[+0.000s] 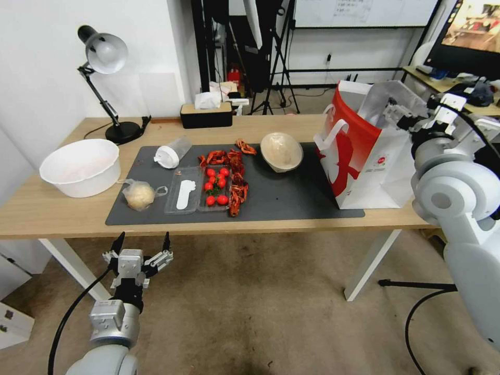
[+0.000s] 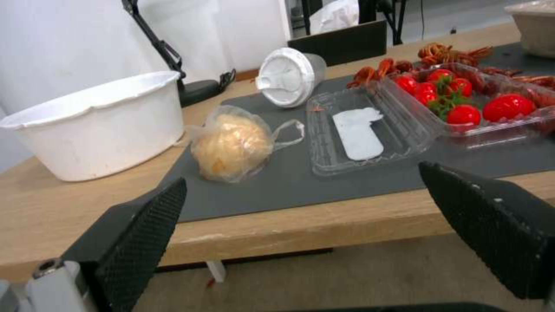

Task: Pick up the trash from the table and place it into the takeout bag.

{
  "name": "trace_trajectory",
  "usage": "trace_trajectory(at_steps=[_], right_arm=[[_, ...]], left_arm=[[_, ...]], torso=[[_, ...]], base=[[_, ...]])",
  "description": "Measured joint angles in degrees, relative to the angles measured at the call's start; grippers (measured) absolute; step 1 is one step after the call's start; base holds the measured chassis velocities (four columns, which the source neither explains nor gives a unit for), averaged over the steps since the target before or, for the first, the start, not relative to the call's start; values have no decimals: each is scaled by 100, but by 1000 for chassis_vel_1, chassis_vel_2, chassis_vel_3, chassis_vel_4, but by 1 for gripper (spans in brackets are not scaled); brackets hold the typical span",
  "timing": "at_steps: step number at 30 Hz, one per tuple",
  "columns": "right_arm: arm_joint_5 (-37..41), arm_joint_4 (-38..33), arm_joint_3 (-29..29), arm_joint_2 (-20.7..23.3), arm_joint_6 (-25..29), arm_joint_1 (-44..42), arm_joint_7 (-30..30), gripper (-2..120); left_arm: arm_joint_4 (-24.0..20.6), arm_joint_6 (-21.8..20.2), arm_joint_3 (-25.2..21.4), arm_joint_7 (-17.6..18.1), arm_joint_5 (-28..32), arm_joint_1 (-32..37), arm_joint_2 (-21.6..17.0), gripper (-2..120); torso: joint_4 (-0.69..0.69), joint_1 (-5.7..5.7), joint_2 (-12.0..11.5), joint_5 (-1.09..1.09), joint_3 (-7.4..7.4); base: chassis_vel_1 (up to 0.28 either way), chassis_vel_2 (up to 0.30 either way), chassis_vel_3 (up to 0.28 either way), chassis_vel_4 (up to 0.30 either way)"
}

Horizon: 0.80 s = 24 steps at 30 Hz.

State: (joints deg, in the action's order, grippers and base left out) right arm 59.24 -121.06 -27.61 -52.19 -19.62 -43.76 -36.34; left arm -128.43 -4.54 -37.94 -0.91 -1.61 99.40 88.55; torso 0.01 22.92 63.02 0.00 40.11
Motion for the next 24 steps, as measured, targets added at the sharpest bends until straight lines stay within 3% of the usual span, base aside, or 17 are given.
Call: trace_trajectory(at_steps=[7, 9, 11, 17, 24], right_arm=[[87, -462, -121, 119, 713, -440, 1038, 100], [-72, -676, -111, 154, 1028, -897, 1711, 100], [-160, -743, -84, 159, 1123, -1044, 1927, 100], [-1283, -1094, 220, 60, 1809, -2191, 3110, 100], [-2653, -1261, 346, -59, 2209, -3154, 3552, 100]], left_arm=[[26, 0, 3, 2, -4, -17, 1, 100], [33, 0, 1, 2, -3, -25, -2, 100], [33, 0, 1, 2, -2, -27, -5, 100], [58, 0, -8, 5, 12, -44, -25, 100], [66, 2, -17, 6, 31, -58, -48, 100]], torso=[[0, -1, 1, -1, -1], [-2, -1, 1, 0, 0], [-2, -1, 1, 1, 0], [0, -1, 1, 0, -1], [-1, -1, 1, -1, -1]], base=[[0, 0, 0, 0], [0, 0, 0, 0], [0, 0, 0, 0], [0, 0, 0, 0], [0, 0, 0, 0]])
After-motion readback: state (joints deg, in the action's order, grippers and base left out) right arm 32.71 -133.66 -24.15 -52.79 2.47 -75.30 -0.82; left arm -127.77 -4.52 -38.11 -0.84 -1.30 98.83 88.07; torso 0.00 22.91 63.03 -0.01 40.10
